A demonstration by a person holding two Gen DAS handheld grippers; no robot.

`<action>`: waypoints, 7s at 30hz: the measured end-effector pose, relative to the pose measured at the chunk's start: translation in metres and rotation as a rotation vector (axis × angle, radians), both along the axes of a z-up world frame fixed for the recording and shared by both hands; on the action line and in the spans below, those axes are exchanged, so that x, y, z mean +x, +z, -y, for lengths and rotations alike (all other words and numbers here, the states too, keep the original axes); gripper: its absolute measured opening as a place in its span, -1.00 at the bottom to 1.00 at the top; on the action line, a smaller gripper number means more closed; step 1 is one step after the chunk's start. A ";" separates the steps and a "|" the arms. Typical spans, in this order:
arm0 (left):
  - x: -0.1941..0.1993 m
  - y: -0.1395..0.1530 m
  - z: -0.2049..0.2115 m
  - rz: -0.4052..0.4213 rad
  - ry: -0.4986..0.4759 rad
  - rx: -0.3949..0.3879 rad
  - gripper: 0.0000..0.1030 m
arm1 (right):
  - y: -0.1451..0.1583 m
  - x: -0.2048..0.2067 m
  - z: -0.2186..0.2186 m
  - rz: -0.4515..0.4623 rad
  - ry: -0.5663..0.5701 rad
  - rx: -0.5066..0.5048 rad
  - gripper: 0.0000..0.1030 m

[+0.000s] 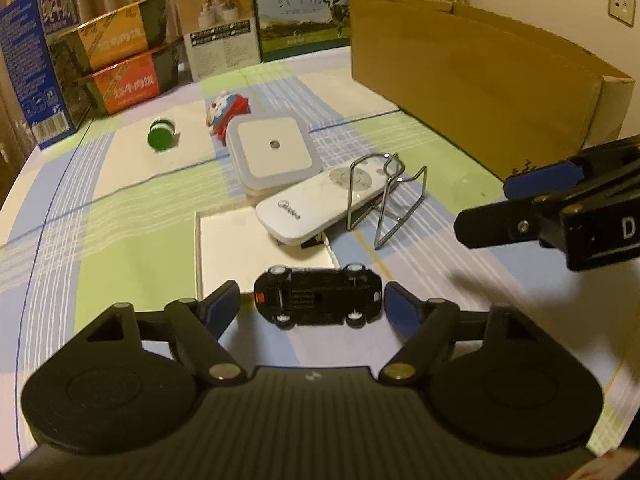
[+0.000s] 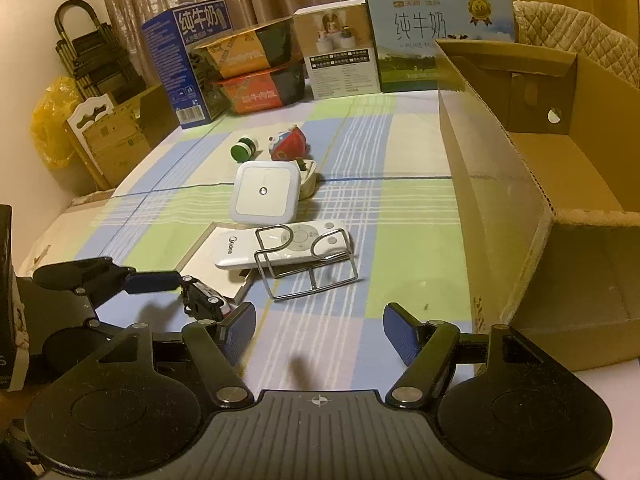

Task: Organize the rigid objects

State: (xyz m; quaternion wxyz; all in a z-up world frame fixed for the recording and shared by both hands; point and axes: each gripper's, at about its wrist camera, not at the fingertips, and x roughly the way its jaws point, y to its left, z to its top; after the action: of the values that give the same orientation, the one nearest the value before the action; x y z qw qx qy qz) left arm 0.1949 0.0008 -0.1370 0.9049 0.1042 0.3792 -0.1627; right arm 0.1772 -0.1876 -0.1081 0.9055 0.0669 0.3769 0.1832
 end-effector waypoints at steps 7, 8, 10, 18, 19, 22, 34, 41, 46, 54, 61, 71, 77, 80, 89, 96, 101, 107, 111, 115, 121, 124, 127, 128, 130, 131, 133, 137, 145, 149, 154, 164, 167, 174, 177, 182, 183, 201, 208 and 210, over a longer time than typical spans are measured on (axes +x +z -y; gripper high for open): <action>-0.002 0.001 0.002 0.015 0.007 -0.004 0.24 | 0.000 0.001 -0.001 -0.004 -0.007 0.001 0.33; -0.002 0.001 0.003 0.015 0.006 -0.002 0.24 | 0.000 0.001 -0.001 -0.004 -0.007 0.002 0.33; -0.002 0.002 0.002 0.014 0.006 -0.007 0.24 | 0.000 0.001 -0.001 -0.003 -0.006 0.000 0.33; -0.003 0.018 -0.016 0.041 0.057 -0.017 0.23 | -0.001 0.002 -0.008 0.009 0.025 -0.015 0.33; -0.003 0.020 -0.019 0.046 0.066 -0.019 0.23 | -0.001 0.003 -0.009 0.013 0.031 -0.020 0.33; 0.000 0.024 -0.029 0.054 0.096 -0.026 0.23 | -0.001 0.008 -0.014 0.022 0.043 -0.029 0.34; 0.009 0.028 -0.049 0.041 0.156 -0.065 0.23 | -0.016 0.040 -0.027 0.030 0.066 -0.084 0.59; 0.011 0.028 -0.046 0.038 0.148 -0.081 0.23 | -0.020 0.055 -0.028 0.023 0.097 -0.075 0.58; 0.011 0.028 -0.046 0.037 0.149 -0.089 0.23 | -0.023 0.056 -0.030 0.018 0.099 -0.083 0.51; 0.010 0.029 -0.046 0.035 0.144 -0.089 0.23 | -0.024 0.057 -0.031 0.020 0.105 -0.091 0.27; 0.009 0.030 -0.046 0.036 0.143 -0.087 0.23 | -0.019 0.052 -0.031 0.040 0.096 -0.108 0.25; 0.004 0.036 -0.045 0.046 0.140 -0.083 0.23 | -0.003 0.041 -0.027 0.074 0.087 -0.113 0.25; -0.004 0.043 -0.040 0.061 0.129 -0.067 0.23 | 0.011 0.034 -0.025 0.091 0.078 -0.110 0.25; -0.008 0.049 -0.036 0.075 0.121 -0.054 0.23 | 0.021 0.028 -0.025 0.109 0.081 -0.108 0.25; -0.030 0.080 -0.023 0.115 0.131 -0.063 0.23 | 0.054 0.005 -0.011 0.146 0.065 -0.089 0.25; -0.043 0.122 0.002 0.167 0.103 -0.076 0.23 | 0.093 -0.016 0.007 0.209 0.039 -0.093 0.25; -0.046 0.145 0.028 0.188 0.069 -0.109 0.23 | 0.115 -0.026 0.033 0.231 -0.014 -0.104 0.25; -0.048 0.160 0.063 0.200 0.016 -0.131 0.23 | 0.133 -0.033 0.073 0.245 -0.088 -0.110 0.25; -0.045 0.167 0.088 0.204 -0.025 -0.136 0.23 | 0.140 -0.036 0.100 0.248 -0.136 -0.121 0.25; -0.038 0.169 0.112 0.203 -0.057 -0.137 0.23 | 0.142 -0.035 0.126 0.240 -0.177 -0.134 0.25; -0.027 0.166 0.143 0.192 -0.097 -0.136 0.23 | 0.139 -0.029 0.161 0.221 -0.223 -0.129 0.25; -0.019 0.161 0.157 0.183 -0.117 -0.131 0.23 | 0.137 -0.025 0.176 0.207 -0.239 -0.128 0.25; -0.012 0.157 0.171 0.172 -0.135 -0.127 0.23 | 0.135 -0.020 0.188 0.201 -0.252 -0.119 0.25; -0.009 0.156 0.174 0.169 -0.140 -0.126 0.23 | 0.135 -0.018 0.191 0.199 -0.253 -0.115 0.25; -0.004 0.153 0.182 0.164 -0.153 -0.116 0.23 | 0.134 -0.014 0.196 0.197 -0.256 -0.113 0.25; -0.002 0.151 0.185 0.162 -0.158 -0.113 0.23 | 0.133 -0.012 0.198 0.195 -0.257 -0.112 0.25; 0.002 0.149 0.191 0.156 -0.170 -0.108 0.23 | 0.132 -0.009 0.202 0.192 -0.259 -0.102 0.25; 0.011 0.144 0.198 0.141 -0.181 -0.108 0.23 | 0.129 -0.002 0.209 0.183 -0.270 -0.083 0.25; 0.017 0.140 0.204 0.157 -0.188 -0.111 0.69 | 0.123 0.004 0.219 0.165 -0.292 -0.064 0.25; 0.016 0.144 0.195 0.163 -0.169 -0.112 0.69 | 0.120 0.002 0.220 0.159 -0.289 -0.061 0.25; 0.011 0.148 0.176 0.179 -0.124 -0.082 0.69 | 0.118 0.000 0.219 0.152 -0.284 -0.054 0.25; 0.003 0.149 0.138 0.171 -0.049 -0.076 0.69 | 0.116 -0.002 0.203 0.150 -0.262 -0.047 0.25; 0.001 0.148 0.134 0.172 -0.038 -0.077 0.75 | 0.116 0.000 0.199 0.142 -0.254 -0.049 0.25; 0.000 0.145 0.125 0.180 -0.017 -0.071 0.99 | 0.113 0.002 0.201 0.132 -0.279 0.006 0.60; -0.002 0.144 0.120 0.180 -0.009 -0.066 0.99 | 0.117 -0.001 0.205 0.148 -0.297 0.019 0.74; -0.007 0.144 0.110 0.178 -0.003 -0.059 0.99 | 0.124 -0.006 0.204 0.158 -0.296 0.015 0.74; -0.008 0.144 0.108 0.178 0.001 -0.058 0.99 | 0.125 -0.008 0.202 0.161 -0.295 0.014 0.74; -0.058 0.143 0.023 0.171 0.125 -0.032 0.99 | 0.150 -0.045 0.135 0.218 -0.184 0.070 0.74; -0.073 0.138 -0.013 0.161 0.182 -0.019 0.99 | 0.151 -0.059 0.102 0.228 -0.120 0.073 0.74; -0.075 0.136 -0.020 0.158 0.189 -0.014 0.99 | 0.150 -0.061 0.094 0.227 -0.104 0.070 0.74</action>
State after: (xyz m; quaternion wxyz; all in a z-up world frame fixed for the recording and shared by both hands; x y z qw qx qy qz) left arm 0.1198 0.0211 -0.0014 0.9441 0.0739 0.3136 -0.0704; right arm 0.1161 -0.2813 0.0419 0.9477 0.0969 0.2615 0.1554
